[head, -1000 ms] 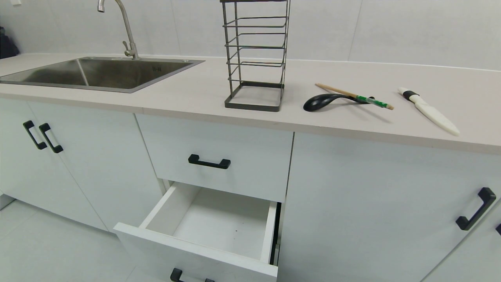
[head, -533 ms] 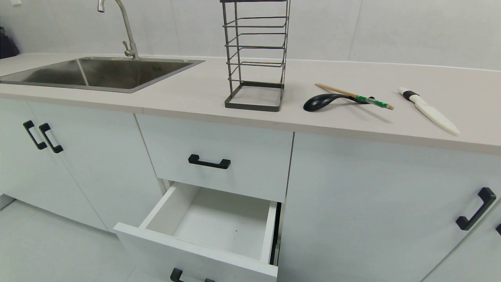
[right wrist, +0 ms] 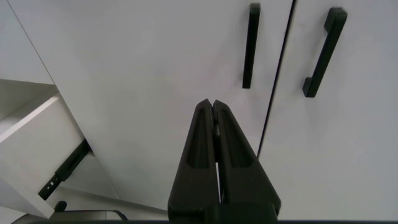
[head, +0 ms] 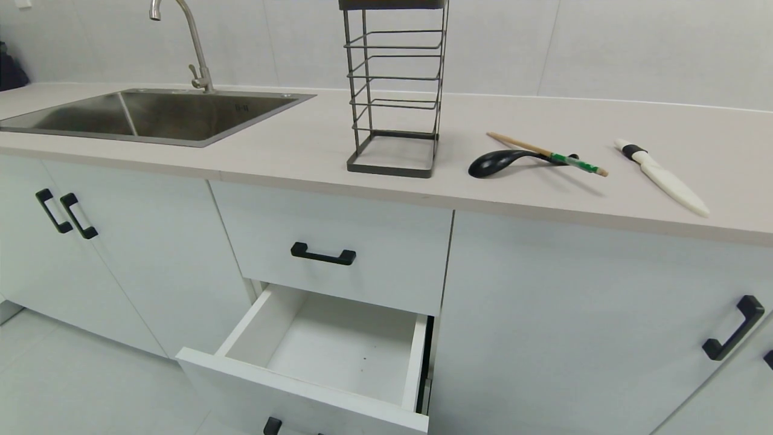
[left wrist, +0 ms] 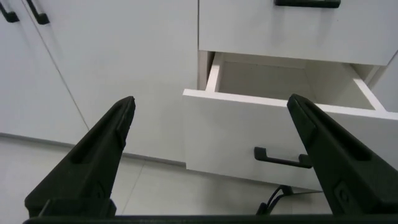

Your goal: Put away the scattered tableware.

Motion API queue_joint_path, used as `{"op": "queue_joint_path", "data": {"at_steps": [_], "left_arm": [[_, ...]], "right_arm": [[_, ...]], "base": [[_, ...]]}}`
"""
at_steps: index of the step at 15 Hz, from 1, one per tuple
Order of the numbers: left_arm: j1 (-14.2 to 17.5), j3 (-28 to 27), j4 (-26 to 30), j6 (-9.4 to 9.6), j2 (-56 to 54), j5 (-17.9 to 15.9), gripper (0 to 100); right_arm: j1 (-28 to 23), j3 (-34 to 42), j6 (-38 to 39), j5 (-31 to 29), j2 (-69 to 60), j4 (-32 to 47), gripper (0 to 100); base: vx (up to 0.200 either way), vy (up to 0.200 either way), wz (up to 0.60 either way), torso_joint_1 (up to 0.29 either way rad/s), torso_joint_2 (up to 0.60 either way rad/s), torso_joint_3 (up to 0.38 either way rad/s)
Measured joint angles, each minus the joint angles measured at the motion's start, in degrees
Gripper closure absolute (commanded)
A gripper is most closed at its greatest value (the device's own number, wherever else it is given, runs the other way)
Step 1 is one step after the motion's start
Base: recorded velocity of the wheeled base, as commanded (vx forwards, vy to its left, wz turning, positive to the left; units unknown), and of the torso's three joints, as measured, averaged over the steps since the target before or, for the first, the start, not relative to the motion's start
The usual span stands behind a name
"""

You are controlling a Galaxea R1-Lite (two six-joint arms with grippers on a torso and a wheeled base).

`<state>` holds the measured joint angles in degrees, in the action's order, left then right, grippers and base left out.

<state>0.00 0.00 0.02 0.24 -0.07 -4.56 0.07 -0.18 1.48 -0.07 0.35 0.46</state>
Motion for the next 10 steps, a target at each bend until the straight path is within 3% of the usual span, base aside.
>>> {"op": "queue_joint_path", "data": {"at_steps": [3,10], "left_arm": [[0.0,0.0,0.1,0.02,0.0,0.0,0],[0.0,0.0,0.0,0.00,0.0,0.0,0]], "right_arm": [[0.0,0.0,0.0,0.0,0.0,0.1,100],[0.0,0.0,0.0,0.0,0.0,0.1,100]], "base": [[0.000,0.000,0.00,0.259,-0.20,-0.183],[0.000,0.000,0.00,0.217,-0.57,-0.212]]}}
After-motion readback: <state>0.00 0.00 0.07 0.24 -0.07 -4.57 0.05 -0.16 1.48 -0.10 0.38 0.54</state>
